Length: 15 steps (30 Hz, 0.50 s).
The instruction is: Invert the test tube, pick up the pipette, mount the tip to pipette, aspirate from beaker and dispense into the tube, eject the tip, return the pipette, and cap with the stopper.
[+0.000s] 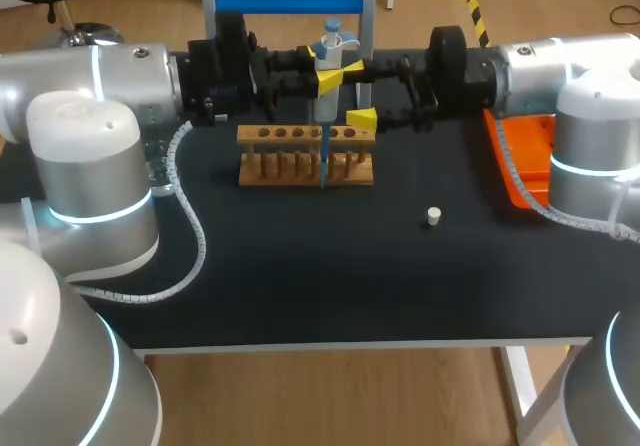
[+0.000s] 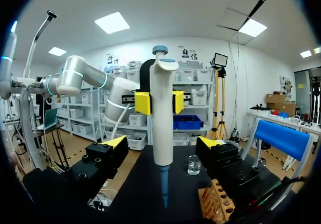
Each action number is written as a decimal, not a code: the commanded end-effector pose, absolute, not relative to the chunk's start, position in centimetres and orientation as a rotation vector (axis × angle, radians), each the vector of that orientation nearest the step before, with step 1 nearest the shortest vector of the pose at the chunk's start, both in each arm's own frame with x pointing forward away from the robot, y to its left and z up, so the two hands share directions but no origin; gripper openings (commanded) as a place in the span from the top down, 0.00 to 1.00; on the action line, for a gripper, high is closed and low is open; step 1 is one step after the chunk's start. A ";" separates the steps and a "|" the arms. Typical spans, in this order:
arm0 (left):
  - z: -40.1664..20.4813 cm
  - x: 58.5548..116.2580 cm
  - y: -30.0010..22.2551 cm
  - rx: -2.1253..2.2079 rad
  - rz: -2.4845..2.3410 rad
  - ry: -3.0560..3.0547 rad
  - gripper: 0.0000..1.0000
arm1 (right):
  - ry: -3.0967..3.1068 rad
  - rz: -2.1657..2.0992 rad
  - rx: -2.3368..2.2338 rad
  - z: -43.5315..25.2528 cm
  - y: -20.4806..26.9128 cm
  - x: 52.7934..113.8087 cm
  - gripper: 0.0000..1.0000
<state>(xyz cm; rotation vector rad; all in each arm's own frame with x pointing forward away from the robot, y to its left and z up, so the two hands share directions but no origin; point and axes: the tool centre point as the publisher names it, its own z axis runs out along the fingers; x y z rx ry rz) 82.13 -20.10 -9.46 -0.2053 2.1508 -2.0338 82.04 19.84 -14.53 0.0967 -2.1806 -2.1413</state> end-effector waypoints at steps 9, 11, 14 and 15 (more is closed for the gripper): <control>-9.5 82.2 -20.1 -0.203 -2.037 2.147 1.00 | -2.174 -2.132 0.131 -14.3 21.6 82.5 0.13; -9.5 82.2 -20.1 -0.203 -2.037 2.147 1.00 | -2.173 -2.131 0.132 -14.3 21.7 82.5 0.13; -9.5 82.2 -20.1 -0.203 -2.037 2.147 1.00 | -2.172 -2.130 0.132 -14.3 21.9 82.6 0.14; -9.5 82.2 -20.1 -0.203 -2.037 2.147 1.00 | -2.173 -2.129 0.131 -14.4 21.9 82.6 0.14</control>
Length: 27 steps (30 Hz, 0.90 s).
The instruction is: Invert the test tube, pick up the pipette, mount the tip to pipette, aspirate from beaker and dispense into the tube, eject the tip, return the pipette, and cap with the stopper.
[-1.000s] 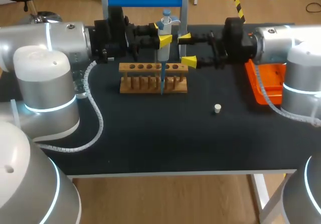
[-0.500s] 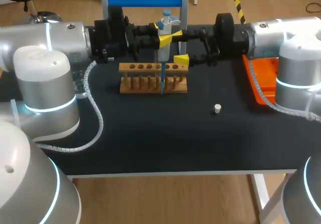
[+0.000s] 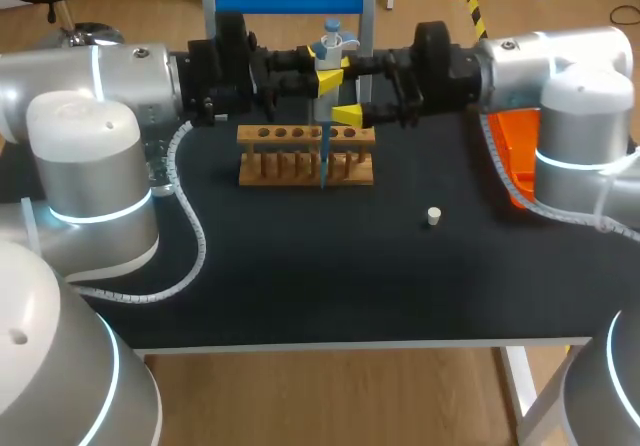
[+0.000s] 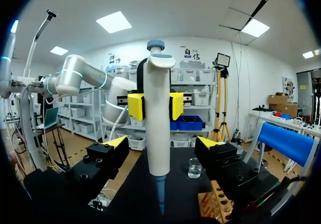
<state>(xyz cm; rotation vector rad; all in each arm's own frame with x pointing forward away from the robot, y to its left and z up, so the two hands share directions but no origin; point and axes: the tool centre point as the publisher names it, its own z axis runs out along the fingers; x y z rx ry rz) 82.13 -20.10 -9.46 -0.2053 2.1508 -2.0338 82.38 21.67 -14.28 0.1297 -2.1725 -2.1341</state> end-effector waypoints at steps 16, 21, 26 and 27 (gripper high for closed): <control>-9.5 82.2 -20.1 -0.203 -2.037 2.147 1.00 | -2.144 -2.139 0.159 -14.0 23.2 82.4 0.31; -9.5 82.2 -20.1 -0.203 -2.037 2.147 1.00 | -2.140 -2.138 0.166 -13.9 23.5 82.3 0.37; -9.5 82.2 -20.1 -0.203 -2.037 2.147 1.00 | -2.133 -2.139 0.168 -14.0 23.6 82.2 0.45; -9.5 82.2 -20.1 -0.203 -2.037 2.147 1.00 | -2.132 -2.140 0.168 -13.9 23.6 82.2 0.46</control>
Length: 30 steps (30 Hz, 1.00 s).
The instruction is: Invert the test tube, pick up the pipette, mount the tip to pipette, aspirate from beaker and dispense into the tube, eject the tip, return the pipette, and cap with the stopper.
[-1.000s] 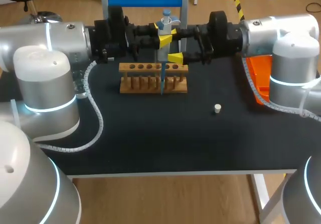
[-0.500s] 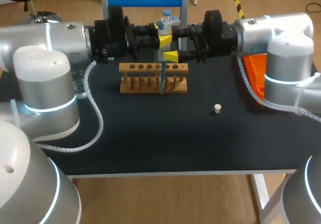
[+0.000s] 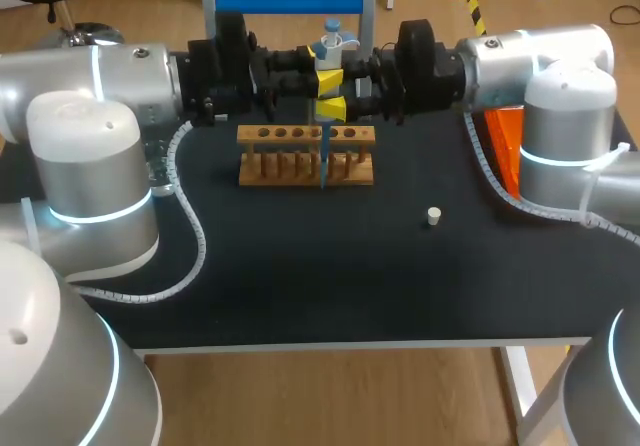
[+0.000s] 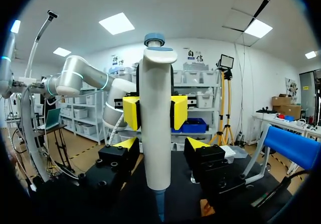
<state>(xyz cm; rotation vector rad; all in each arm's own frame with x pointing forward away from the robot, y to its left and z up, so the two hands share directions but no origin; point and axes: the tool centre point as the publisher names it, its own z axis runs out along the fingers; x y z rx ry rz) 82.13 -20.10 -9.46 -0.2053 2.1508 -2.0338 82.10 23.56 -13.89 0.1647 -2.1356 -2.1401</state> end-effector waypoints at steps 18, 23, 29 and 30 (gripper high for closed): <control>-9.5 82.2 -20.1 -0.203 -2.037 2.147 1.00 | -2.102 -2.150 0.178 -13.8 24.0 81.7 0.52; -9.5 82.2 -20.1 -0.203 -2.037 2.147 1.00 | -2.099 -2.154 0.177 -13.8 24.0 81.6 0.58; -9.5 82.2 -20.1 -0.203 -2.037 2.147 1.00 | -2.096 -2.156 0.181 -13.7 24.0 81.6 0.84; -9.5 82.2 -20.1 -0.203 -2.037 2.147 1.00 | -2.095 -2.156 0.182 -13.7 24.0 81.6 0.96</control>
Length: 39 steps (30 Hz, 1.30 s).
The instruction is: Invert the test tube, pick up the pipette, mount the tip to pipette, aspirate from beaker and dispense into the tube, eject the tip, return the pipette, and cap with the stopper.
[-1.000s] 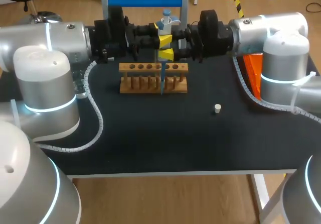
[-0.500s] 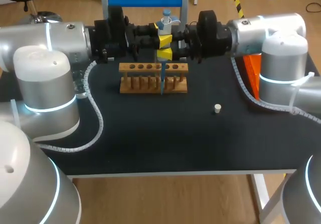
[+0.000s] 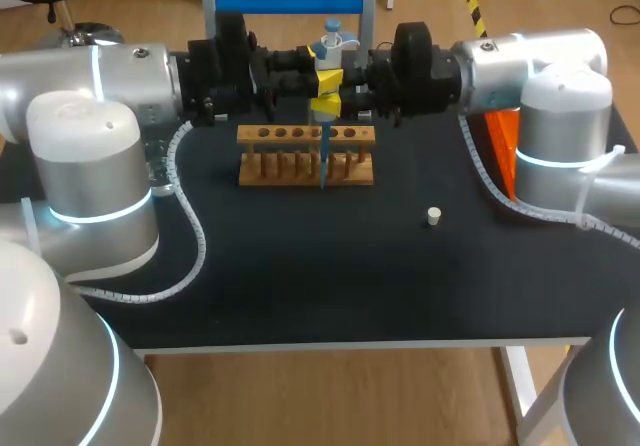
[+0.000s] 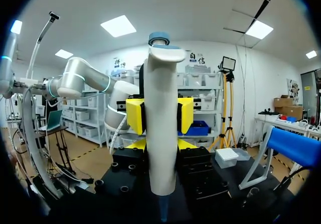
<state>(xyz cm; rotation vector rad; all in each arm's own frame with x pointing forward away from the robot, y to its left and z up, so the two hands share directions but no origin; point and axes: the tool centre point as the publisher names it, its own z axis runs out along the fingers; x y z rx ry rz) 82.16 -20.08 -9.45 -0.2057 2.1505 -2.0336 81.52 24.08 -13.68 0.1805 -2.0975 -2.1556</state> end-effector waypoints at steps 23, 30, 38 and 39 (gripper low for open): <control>-9.5 82.2 -20.1 -0.203 -2.037 2.147 0.00 | -2.084 -2.205 0.200 -13.4 19.3 81.7 1.00; -9.5 82.2 -20.1 -0.203 -2.037 2.147 0.00 | -2.080 -2.215 0.223 -13.3 15.5 82.3 1.00; -9.5 82.2 -20.1 -0.203 -2.037 2.147 0.00 | -2.106 -2.194 0.236 -13.5 11.1 83.8 1.00; -9.5 82.2 -20.1 -0.203 -2.037 2.147 0.00 | -2.110 -2.194 0.235 -13.4 10.5 84.1 1.00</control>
